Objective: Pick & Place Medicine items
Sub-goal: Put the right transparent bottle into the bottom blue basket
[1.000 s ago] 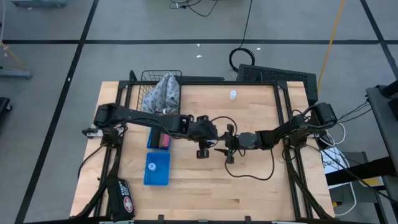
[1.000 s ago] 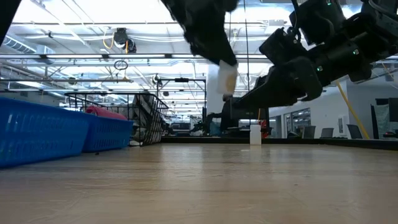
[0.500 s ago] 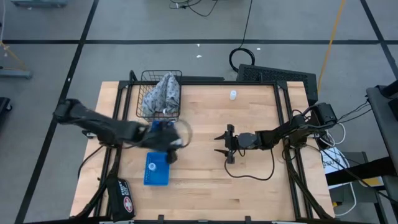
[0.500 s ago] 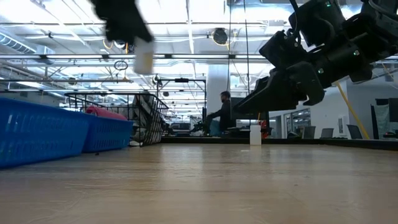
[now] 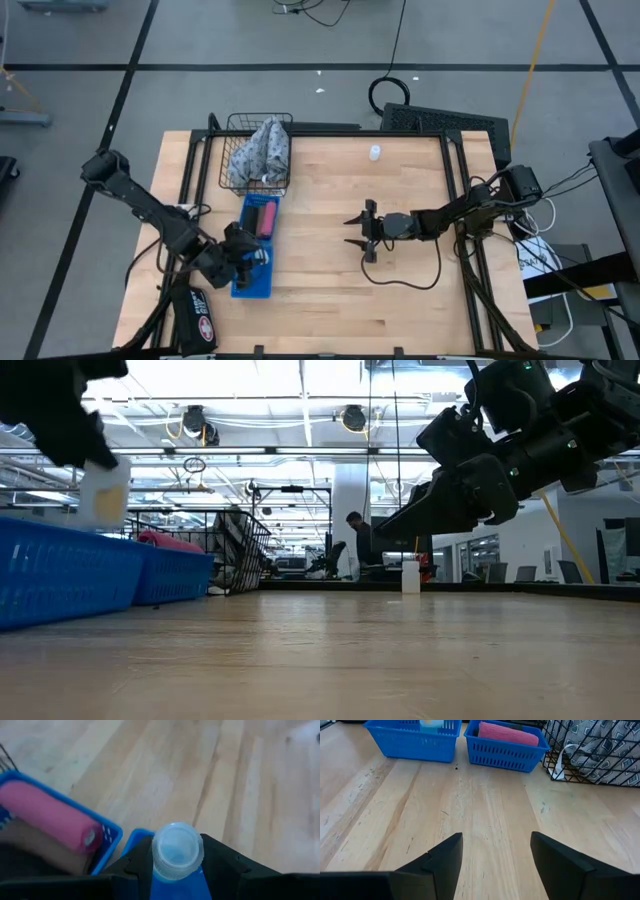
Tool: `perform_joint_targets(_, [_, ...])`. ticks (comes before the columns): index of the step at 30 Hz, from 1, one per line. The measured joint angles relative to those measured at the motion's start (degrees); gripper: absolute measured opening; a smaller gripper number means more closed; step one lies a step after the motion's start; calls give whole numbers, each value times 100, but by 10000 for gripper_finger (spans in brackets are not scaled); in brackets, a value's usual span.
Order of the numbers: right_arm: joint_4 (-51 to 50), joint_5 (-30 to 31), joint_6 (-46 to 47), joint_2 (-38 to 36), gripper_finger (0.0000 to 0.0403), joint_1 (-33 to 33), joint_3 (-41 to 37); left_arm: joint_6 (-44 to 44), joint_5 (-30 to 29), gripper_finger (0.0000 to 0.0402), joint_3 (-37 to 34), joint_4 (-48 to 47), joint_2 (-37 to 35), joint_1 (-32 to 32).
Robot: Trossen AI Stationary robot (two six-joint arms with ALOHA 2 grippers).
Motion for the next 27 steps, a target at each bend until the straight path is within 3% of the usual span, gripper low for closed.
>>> perform_joint_targets(10, [-2,1,52,0,221,0,0,-387,-152,156,-580,443,13,-57])
perform_joint_targets(14, [-2,1,52,0,218,0,0,-458,-148,144,-845,782,15,-59])
perform_joint_targets(20, [-2,1,44,0,215,0,0,-140,-144,145,-1150,1528,15,-61])
perform_joint_targets(27, [-2,1,39,0,210,0,0,106,-146,153,-1221,1508,15,-59])
